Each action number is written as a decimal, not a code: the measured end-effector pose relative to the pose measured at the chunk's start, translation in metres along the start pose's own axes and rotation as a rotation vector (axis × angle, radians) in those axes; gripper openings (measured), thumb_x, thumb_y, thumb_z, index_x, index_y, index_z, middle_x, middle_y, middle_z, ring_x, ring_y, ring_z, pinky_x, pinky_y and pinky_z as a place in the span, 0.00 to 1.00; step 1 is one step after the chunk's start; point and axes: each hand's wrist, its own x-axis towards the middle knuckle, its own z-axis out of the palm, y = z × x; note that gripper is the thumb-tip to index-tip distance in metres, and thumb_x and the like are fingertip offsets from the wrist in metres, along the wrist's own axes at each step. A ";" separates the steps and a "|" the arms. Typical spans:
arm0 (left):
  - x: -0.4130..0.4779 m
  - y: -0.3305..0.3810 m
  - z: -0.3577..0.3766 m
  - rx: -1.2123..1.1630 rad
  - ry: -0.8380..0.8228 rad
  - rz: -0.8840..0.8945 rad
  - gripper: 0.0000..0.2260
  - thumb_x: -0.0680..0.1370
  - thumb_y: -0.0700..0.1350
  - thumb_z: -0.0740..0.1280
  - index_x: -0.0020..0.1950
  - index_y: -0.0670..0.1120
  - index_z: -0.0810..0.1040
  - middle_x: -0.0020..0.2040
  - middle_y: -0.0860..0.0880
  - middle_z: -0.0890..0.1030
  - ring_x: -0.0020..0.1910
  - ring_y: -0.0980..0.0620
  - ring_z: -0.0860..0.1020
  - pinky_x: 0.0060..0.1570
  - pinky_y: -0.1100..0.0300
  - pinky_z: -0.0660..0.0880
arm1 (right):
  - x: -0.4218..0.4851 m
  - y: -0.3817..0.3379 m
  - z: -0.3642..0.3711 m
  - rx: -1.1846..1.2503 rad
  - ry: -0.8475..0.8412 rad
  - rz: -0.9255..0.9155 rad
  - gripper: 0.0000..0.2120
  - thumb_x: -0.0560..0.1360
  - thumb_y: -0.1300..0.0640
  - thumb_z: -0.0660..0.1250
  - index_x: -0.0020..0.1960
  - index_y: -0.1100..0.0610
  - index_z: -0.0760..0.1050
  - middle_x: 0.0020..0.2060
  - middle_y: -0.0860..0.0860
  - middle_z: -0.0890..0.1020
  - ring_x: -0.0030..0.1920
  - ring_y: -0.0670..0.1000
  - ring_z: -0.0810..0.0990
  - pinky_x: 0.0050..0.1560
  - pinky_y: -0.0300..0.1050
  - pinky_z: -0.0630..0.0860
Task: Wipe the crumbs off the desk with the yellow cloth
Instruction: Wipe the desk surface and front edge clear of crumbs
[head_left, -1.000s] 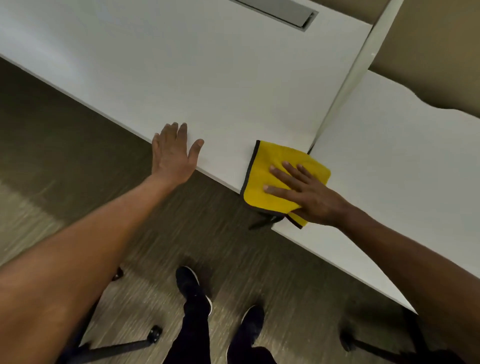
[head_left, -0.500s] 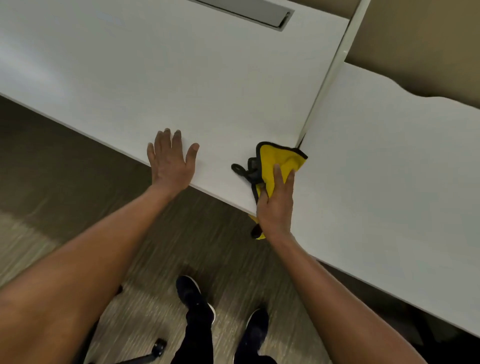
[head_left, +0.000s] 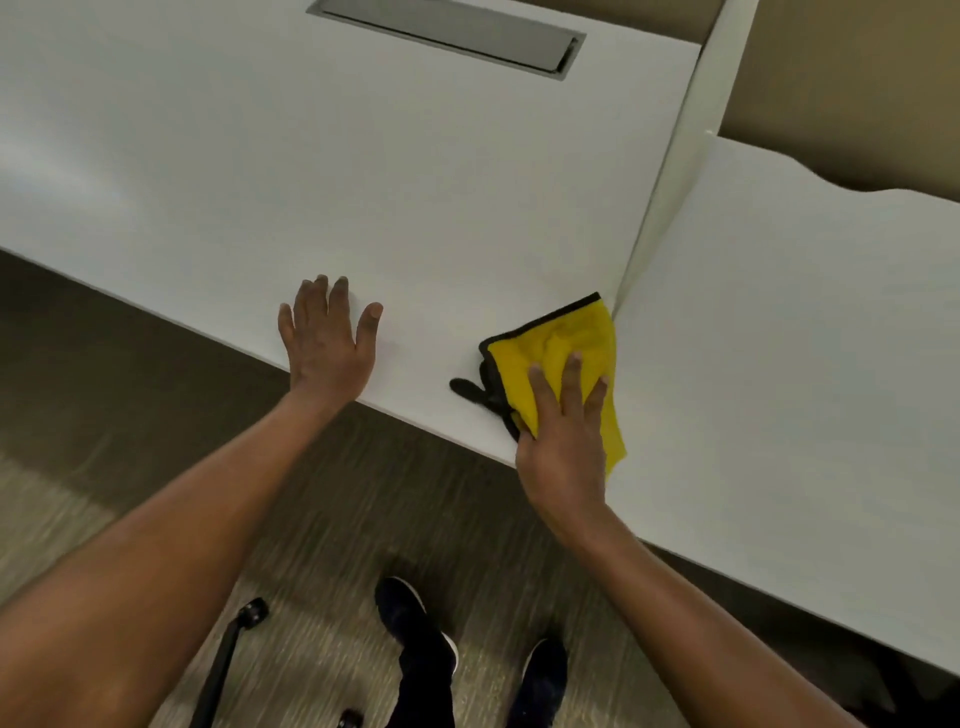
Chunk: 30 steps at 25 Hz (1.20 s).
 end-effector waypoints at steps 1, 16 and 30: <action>0.008 -0.009 -0.002 0.012 -0.001 0.010 0.28 0.84 0.59 0.52 0.78 0.42 0.62 0.79 0.39 0.62 0.80 0.40 0.55 0.78 0.38 0.48 | 0.014 -0.001 -0.001 -0.062 -0.004 -0.035 0.36 0.76 0.59 0.66 0.80 0.49 0.57 0.81 0.59 0.49 0.79 0.68 0.42 0.76 0.67 0.54; 0.032 -0.065 0.002 -0.162 0.127 0.042 0.36 0.81 0.67 0.47 0.80 0.43 0.58 0.80 0.41 0.61 0.80 0.44 0.58 0.79 0.44 0.50 | 0.232 -0.198 0.082 -0.229 -0.114 -0.226 0.28 0.79 0.51 0.62 0.78 0.47 0.62 0.81 0.58 0.54 0.81 0.63 0.49 0.79 0.63 0.43; 0.010 -0.059 -0.036 -0.289 0.021 0.074 0.35 0.80 0.65 0.47 0.81 0.45 0.58 0.80 0.43 0.60 0.80 0.45 0.55 0.78 0.42 0.48 | 0.127 -0.087 0.007 -0.209 -0.424 -0.681 0.34 0.73 0.61 0.68 0.77 0.46 0.65 0.80 0.50 0.57 0.81 0.54 0.51 0.79 0.52 0.45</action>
